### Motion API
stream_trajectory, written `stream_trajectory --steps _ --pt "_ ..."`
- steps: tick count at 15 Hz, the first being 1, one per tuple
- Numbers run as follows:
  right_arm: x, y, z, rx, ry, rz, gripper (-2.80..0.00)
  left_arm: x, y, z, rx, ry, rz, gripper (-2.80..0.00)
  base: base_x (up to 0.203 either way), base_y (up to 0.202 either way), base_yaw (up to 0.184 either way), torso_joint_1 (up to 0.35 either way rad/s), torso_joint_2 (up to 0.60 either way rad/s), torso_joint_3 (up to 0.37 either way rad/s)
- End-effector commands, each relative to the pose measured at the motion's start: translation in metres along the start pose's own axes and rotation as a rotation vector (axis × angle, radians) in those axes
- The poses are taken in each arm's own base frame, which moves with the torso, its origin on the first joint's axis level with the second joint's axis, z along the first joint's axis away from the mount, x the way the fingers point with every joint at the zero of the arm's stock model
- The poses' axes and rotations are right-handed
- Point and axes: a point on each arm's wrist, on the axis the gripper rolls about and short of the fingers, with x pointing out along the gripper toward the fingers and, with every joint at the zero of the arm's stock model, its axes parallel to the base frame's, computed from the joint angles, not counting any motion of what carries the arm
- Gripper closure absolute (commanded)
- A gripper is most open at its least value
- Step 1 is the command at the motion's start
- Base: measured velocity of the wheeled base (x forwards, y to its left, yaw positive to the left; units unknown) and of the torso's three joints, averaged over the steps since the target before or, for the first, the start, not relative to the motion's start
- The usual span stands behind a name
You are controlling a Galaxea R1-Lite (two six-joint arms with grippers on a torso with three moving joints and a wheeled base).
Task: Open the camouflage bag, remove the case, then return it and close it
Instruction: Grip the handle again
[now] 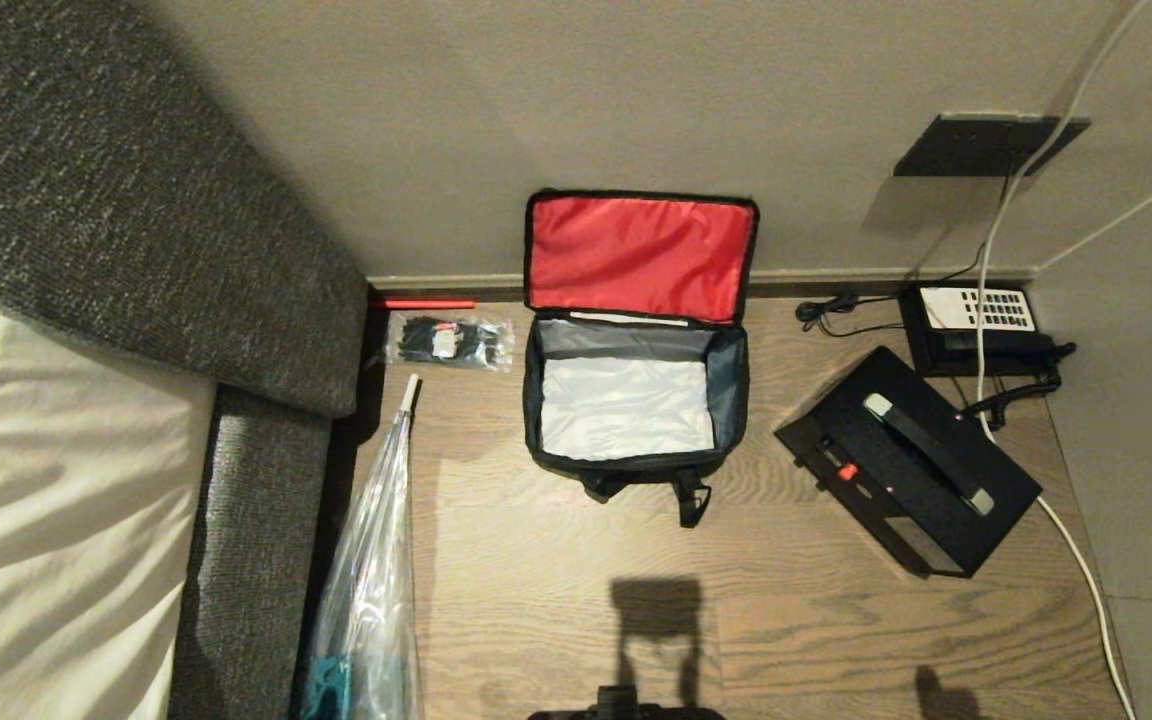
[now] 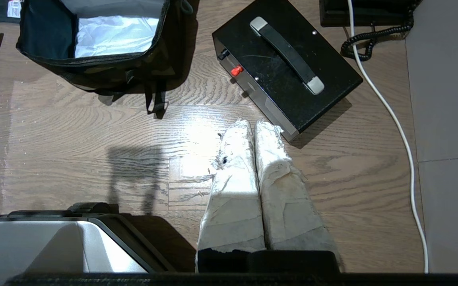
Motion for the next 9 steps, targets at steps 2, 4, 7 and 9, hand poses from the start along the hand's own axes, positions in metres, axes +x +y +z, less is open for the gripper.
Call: stream_trajectory --steps 2,4,7,9 --pt "0.0000 0.0000 0.0001 0.000 0.000 0.000 0.00 0.0000 0.0000 -0.0005 0.000 -0.001 0.000 0.00 0.000 0.000 0.000 0.000 0.00 0.000" --pt "0.0000 0.0000 0.0001 0.000 0.000 0.000 0.00 0.0001 -0.0001 -0.0009 0.000 0.001 0.002 0.00 0.000 0.000 0.000 0.000 0.00 0.000" --pt "0.0000 0.0000 0.0001 0.000 0.000 0.000 0.00 0.0000 0.0000 -0.0005 0.000 -0.001 0.000 0.00 0.000 0.000 0.000 0.000 0.00 0.000" --pt "0.0000 0.0000 0.0001 0.000 0.000 0.000 0.00 0.0000 0.0000 -0.0006 0.000 0.000 0.000 0.00 0.000 0.000 0.000 0.000 0.00 0.000"
